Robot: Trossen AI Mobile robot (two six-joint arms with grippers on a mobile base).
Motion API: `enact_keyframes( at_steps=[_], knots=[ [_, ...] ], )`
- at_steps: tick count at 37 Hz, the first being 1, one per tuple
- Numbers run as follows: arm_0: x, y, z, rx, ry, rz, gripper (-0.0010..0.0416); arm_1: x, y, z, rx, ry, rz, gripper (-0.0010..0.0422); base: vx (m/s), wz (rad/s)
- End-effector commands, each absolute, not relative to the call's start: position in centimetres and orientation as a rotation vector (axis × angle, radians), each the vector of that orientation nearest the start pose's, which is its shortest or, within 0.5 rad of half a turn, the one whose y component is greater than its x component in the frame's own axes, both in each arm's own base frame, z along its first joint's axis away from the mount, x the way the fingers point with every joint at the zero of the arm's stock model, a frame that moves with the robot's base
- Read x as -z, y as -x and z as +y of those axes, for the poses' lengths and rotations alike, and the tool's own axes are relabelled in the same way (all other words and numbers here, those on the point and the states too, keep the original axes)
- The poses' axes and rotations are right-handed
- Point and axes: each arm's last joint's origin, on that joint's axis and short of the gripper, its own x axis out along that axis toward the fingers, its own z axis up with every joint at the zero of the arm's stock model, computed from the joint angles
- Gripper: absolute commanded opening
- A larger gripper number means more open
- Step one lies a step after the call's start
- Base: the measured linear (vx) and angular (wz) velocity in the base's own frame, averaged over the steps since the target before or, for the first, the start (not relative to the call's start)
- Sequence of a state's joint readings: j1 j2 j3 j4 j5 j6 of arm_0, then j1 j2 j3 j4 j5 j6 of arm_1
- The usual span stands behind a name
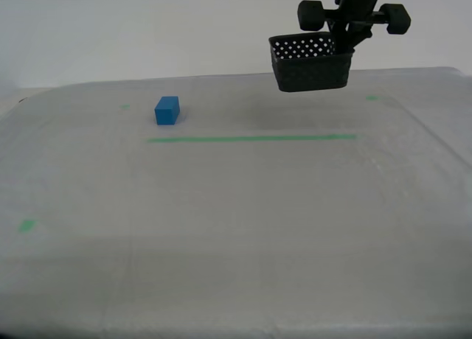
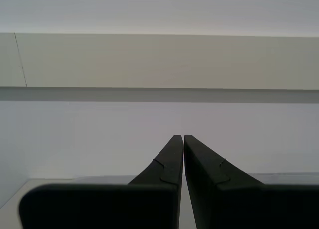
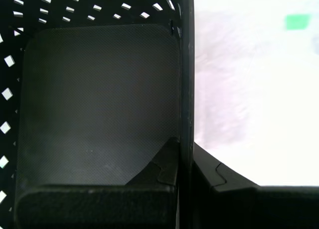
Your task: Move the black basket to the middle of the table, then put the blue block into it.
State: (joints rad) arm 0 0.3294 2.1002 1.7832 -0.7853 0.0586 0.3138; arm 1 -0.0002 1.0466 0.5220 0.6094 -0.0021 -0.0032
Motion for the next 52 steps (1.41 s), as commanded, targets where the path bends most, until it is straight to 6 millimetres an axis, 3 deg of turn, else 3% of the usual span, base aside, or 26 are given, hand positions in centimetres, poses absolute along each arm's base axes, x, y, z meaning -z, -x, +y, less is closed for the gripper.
enact_keyframes(
  at_steps=[1,12,23,28,52],
  knots=[
    [-22.7,-41.9,15.9,-0.069,-0.099,1.108,-0.0001,-27.1,-22.6,0.0,-0.002,0.000,-0.092,0.0000,0.000,0.000],
    [-22.8,-40.1,20.4,-0.091,-0.097,1.087,-0.0001,-27.1,-22.6,0.0,-0.003,0.000,-0.092,0.0000,0.000,0.000],
    [-22.8,-38.7,22.8,-0.116,-0.106,1.094,-0.0001,-27.1,-22.6,0.0,-0.002,0.000,-0.092,0.0000,0.000,0.000],
    [-22.2,-38.3,23.2,-0.109,-0.108,1.102,-0.0001,-27.1,-22.6,0.0,-0.003,0.000,-0.092,0.0000,0.000,0.000],
    [-15.4,-35.3,22.4,-0.117,-0.122,1.124,-0.0001,-27.1,-22.6,0.0,-0.003,0.000,-0.092,0.0000,0.000,0.000]
  ],
)
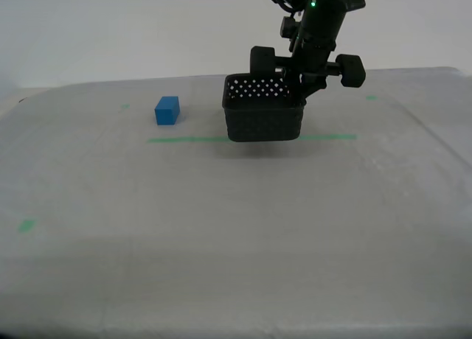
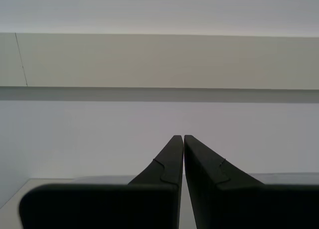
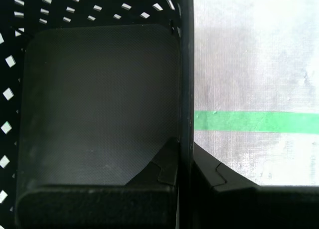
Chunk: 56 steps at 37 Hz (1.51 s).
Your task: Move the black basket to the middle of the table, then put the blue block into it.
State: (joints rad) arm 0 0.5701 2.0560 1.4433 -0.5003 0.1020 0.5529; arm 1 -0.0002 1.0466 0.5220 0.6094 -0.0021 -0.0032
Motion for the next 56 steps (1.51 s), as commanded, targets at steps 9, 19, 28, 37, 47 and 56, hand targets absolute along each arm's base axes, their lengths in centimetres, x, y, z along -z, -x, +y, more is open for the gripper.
enact_keyframes(
  at_steps=[9,19,28,37,47,56],
  knots=[
    [-14.3,-34.9,22.4,-0.130,-0.116,1.115,-0.0001,-27.1,-22.6,0.0,-0.003,0.000,-0.092,0.0000,0.000,0.000],
    [-13.5,-34.6,22.4,-0.136,-0.121,1.087,-0.0001,-27.1,-22.6,0.0,-0.003,0.000,-0.092,0.0000,0.000,0.000],
    [-13.2,-34.8,22.5,-0.132,-0.130,1.032,0.0000,-27.1,-22.6,0.0,-0.003,0.000,-0.092,0.0000,0.000,0.000],
    [-11.9,-35.3,22.9,-0.138,-0.127,1.052,0.0000,-27.1,-22.6,0.0,-0.002,0.000,-0.092,0.0000,0.000,0.000],
    [-12.1,-35.5,22.9,-0.132,-0.129,1.034,0.0000,-27.1,-22.6,0.0,-0.002,0.000,-0.092,0.0000,0.000,0.000],
    [-12.1,-35.5,22.9,-0.135,-0.118,1.037,0.0004,-27.1,-22.6,0.0,-0.002,0.000,-0.092,0.0000,0.000,0.000]
  ],
)
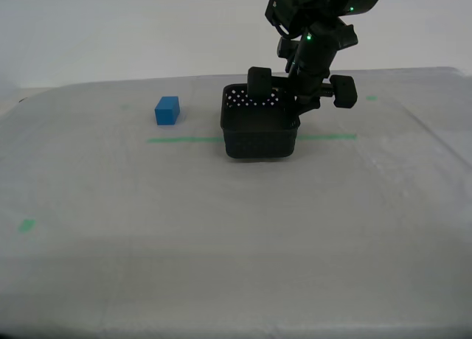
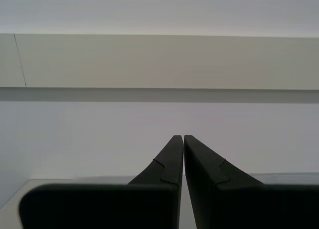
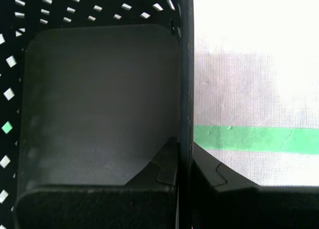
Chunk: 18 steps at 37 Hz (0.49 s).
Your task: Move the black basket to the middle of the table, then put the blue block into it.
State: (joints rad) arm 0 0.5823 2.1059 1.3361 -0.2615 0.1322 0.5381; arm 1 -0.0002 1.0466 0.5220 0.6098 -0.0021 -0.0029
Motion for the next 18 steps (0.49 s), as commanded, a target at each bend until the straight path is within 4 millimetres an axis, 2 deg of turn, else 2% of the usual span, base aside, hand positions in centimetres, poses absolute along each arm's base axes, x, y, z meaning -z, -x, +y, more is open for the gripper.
enact_keyframes(
  at_steps=[1,18],
  knots=[
    [-12.11,-35.45,22.91,-0.139,-0.112,1.037,0.0004,-27.06,-22.64,0.00,-0.002,0.000,-0.092,0.0000,0.000,0.000],
    [-12.05,-35.37,22.88,-0.143,-0.097,1.044,0.0057,-27.06,-22.64,0.00,-0.002,0.000,-0.092,0.0000,0.000,0.000]
  ],
)
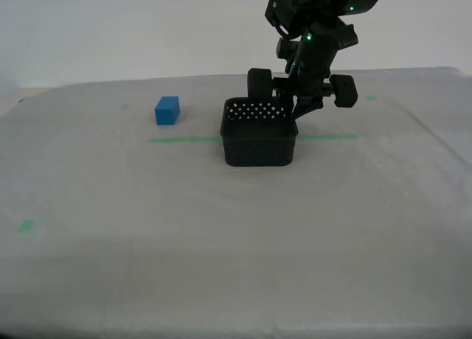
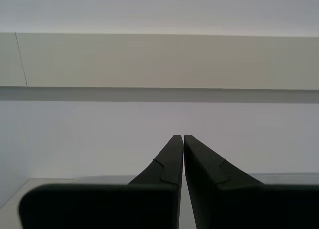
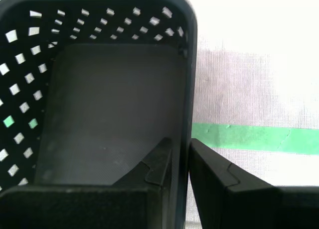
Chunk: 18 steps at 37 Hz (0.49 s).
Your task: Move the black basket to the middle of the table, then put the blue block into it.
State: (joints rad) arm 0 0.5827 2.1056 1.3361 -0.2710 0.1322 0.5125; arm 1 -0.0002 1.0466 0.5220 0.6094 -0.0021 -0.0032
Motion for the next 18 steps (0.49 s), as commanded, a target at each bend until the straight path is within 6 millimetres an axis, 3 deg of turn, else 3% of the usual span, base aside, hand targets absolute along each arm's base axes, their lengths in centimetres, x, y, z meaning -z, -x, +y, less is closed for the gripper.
enact_keyframes(
  at_steps=[1,18],
  knots=[
    [-12.05,-35.37,22.88,-0.143,-0.097,1.045,0.0059,-27.06,-22.64,0.00,-0.003,0.000,-0.092,0.0000,0.000,0.000],
    [-11.99,-35.13,22.72,-0.145,-0.062,1.070,0.0115,-27.06,-22.64,0.00,-0.002,0.000,-0.092,0.0000,0.000,0.000]
  ],
)
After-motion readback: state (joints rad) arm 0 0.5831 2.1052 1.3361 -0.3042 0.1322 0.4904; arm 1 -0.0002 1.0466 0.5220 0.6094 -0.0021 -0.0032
